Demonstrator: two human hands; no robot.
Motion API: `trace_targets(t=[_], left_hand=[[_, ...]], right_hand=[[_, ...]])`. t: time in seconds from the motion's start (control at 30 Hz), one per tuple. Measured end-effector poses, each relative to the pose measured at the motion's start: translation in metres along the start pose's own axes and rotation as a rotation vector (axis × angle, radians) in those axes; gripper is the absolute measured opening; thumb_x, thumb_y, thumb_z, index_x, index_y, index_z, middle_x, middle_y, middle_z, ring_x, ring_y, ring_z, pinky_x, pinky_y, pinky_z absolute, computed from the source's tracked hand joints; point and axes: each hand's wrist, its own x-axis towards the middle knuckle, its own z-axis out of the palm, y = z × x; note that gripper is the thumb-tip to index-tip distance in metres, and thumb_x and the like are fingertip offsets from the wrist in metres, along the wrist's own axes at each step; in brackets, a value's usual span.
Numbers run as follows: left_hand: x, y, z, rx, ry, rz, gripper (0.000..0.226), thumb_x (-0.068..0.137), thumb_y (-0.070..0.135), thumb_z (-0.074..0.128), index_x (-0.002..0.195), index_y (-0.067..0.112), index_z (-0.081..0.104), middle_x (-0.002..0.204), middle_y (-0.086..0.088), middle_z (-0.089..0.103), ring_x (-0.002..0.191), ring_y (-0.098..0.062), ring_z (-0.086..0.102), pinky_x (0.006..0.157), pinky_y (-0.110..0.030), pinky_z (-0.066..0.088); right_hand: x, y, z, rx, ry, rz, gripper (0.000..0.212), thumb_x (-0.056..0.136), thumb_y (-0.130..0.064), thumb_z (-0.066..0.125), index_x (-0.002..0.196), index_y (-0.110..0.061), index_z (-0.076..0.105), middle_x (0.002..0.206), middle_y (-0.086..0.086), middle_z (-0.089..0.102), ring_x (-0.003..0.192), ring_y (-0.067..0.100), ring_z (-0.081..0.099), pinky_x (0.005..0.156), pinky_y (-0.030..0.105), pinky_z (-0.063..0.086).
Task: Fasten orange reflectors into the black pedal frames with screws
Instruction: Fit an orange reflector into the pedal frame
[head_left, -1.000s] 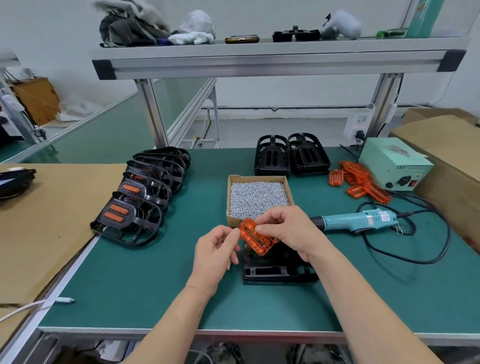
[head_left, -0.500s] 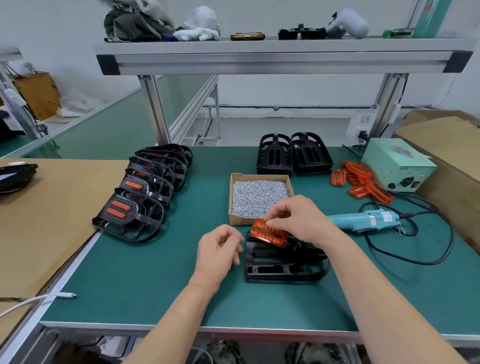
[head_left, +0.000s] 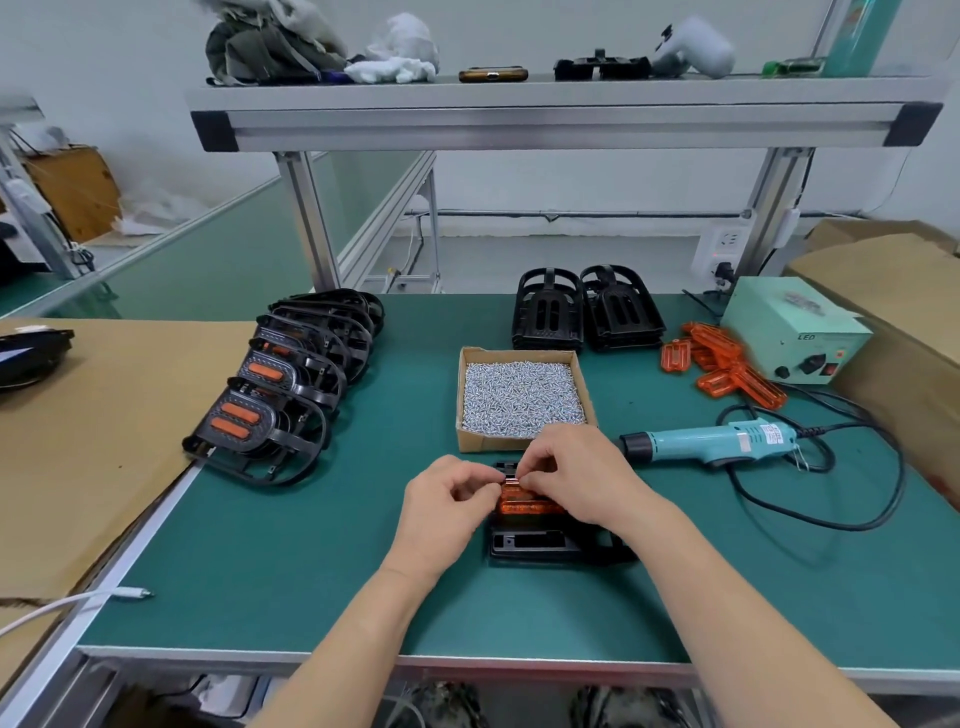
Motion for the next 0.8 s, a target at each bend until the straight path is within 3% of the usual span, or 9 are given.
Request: trace_targets(t=[0.1,0.23,0.5,0.63,0.8], left_hand=[[-0.002,0.004,0.001,0.073,-0.023,0.035,0.016,0.081,0.004,0.075,0.085,0.019,0.079,0.079,0.003,0.060,0.061,0.001,0.052,0.066,-0.009,0.040],[-0.003,0.008,0.000,0.136,-0.040,0.050,0.013,0.081,0.007,0.075,0.083,0.019,0.077,0.079,0.004,0.060,0.062,0.001,0.052,0.065,-0.008,0.039],[-0.003,0.012,0.001,0.301,-0.134,0.094,0.013,0.079,0.013,0.075,0.084,0.024,0.072,0.084,0.004,0.056,0.061,-0.005,0.050,0.070,-0.021,0.046],[-0.003,0.011,0.001,0.347,-0.160,0.107,0.014,0.082,0.017,0.072,0.074,0.029,0.070,0.085,0.006,0.053,0.063,-0.005,0.051,0.069,-0.018,0.043],[-0.005,0.008,0.001,0.352,-0.131,0.121,0.015,0.081,0.019,0.072,0.071,0.031,0.070,0.084,0.008,0.053,0.065,-0.006,0.052,0.070,-0.021,0.042]], right_hand=[[-0.004,0.002,0.005,-0.028,0.024,0.014,0.009,0.088,-0.030,0.074,0.080,-0.033,0.075,0.079,-0.018,0.049,0.088,0.009,0.052,0.076,0.033,0.046],[-0.007,0.003,0.010,-0.039,0.054,0.024,0.013,0.089,-0.033,0.072,0.077,-0.034,0.066,0.084,-0.013,0.046,0.086,0.009,0.048,0.070,0.031,0.036],[-0.012,0.010,0.017,-0.001,0.139,-0.025,0.012,0.087,-0.029,0.073,0.082,-0.028,0.062,0.087,-0.014,0.046,0.091,0.010,0.050,0.078,0.030,0.043],[-0.019,0.027,0.002,0.351,0.492,0.157,0.011,0.086,-0.026,0.072,0.077,-0.026,0.066,0.082,-0.011,0.061,0.080,0.001,0.056,0.074,0.017,0.042],[-0.041,0.060,-0.013,0.766,0.872,0.627,0.007,0.091,-0.023,0.067,0.091,-0.026,0.060,0.098,-0.007,0.065,0.090,0.010,0.061,0.082,0.028,0.047]])
